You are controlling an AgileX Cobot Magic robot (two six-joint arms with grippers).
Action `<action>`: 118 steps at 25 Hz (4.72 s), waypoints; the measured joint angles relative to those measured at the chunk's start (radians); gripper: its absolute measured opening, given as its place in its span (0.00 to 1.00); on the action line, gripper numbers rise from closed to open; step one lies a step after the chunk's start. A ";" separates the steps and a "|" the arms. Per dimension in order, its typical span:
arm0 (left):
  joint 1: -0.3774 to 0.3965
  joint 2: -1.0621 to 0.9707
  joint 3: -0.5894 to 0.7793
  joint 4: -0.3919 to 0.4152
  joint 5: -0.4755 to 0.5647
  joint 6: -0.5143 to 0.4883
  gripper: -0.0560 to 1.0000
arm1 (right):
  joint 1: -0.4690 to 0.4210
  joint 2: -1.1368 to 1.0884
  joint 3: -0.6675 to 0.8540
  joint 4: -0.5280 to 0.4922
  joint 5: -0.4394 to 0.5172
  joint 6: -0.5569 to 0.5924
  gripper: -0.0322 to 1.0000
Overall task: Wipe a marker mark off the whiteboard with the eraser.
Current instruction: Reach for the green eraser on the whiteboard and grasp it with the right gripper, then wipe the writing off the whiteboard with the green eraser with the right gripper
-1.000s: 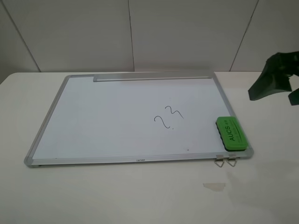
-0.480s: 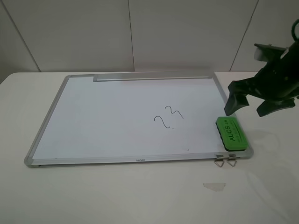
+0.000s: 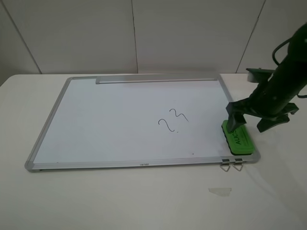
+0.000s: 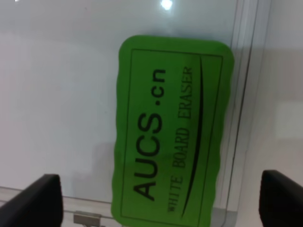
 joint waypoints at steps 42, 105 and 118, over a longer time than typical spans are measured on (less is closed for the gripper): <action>0.000 0.000 0.000 0.000 0.000 0.000 0.79 | 0.102 0.194 -0.126 -0.168 0.036 0.231 0.69; 0.000 0.000 0.000 0.000 0.000 0.000 0.79 | 0.428 0.575 -0.772 -0.221 0.318 0.225 0.59; 0.000 0.000 0.000 0.000 0.000 0.000 0.79 | 0.480 0.584 -0.780 -0.171 0.316 0.179 0.59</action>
